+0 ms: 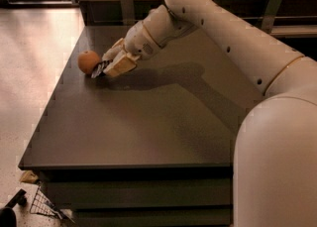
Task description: Move rxbar chocolate near orange
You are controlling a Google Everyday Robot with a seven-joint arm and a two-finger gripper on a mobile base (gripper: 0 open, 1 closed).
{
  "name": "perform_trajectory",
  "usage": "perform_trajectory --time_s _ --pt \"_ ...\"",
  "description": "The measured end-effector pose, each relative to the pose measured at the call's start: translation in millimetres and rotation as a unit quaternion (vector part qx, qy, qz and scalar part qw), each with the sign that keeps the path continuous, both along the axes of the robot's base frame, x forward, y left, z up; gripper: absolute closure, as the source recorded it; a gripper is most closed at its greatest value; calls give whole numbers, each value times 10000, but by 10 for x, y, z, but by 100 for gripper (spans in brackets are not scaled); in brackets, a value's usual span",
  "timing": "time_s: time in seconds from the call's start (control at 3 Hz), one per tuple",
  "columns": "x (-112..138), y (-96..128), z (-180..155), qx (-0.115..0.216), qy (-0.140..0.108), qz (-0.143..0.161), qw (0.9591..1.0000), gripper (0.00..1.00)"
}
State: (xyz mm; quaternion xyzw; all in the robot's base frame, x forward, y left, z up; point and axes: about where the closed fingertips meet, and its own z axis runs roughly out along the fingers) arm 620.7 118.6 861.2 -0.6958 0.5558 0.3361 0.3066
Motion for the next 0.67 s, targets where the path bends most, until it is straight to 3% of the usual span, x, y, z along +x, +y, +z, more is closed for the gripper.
perform_trajectory --time_s 0.67 --pt "-14 44 -27 -6 25 38 10000 59"
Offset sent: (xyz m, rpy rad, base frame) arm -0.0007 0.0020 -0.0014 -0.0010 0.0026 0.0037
